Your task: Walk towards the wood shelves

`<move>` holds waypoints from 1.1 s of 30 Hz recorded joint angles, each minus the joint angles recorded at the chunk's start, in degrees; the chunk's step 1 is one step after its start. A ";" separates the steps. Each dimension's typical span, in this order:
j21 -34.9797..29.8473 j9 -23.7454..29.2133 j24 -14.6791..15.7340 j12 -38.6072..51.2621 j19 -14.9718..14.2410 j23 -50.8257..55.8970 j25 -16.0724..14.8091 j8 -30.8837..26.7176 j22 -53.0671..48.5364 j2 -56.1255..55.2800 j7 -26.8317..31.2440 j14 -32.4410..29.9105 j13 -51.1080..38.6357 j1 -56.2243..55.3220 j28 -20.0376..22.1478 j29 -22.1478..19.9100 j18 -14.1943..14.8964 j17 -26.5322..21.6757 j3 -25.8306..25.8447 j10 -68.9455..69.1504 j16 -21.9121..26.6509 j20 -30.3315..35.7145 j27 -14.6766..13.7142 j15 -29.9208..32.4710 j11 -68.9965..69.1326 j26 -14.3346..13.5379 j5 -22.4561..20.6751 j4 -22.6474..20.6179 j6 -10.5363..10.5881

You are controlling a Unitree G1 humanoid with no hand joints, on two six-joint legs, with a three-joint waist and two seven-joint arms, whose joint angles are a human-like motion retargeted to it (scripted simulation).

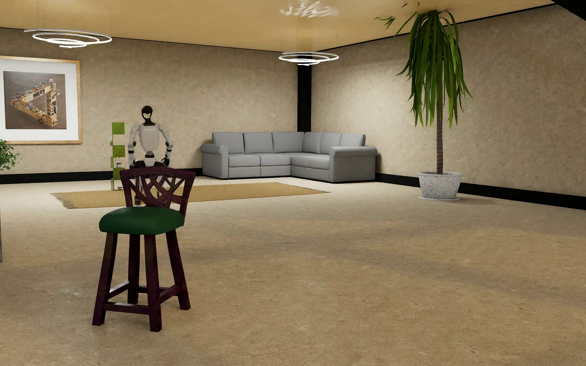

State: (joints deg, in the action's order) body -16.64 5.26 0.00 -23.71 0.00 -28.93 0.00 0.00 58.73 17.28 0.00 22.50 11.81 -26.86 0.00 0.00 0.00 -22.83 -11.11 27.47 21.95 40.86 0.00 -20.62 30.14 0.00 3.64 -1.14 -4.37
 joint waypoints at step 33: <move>8.04 -1.57 0.00 -3.55 0.00 6.89 0.00 0.00 1.34 2.81 0.00 -5.58 0.76 3.16 0.00 0.00 0.00 1.04 -0.30 -0.21 -1.98 4.07 0.00 2.56 1.72 0.00 -2.06 -2.68 0.45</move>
State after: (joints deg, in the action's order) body -8.60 3.69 0.00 -27.26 0.00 -22.04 0.00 0.00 60.07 20.10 0.00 16.92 12.57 -23.70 0.00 0.00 0.00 -21.79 -11.42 27.26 19.97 44.93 0.00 -18.07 31.85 0.00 1.58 -3.83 -3.92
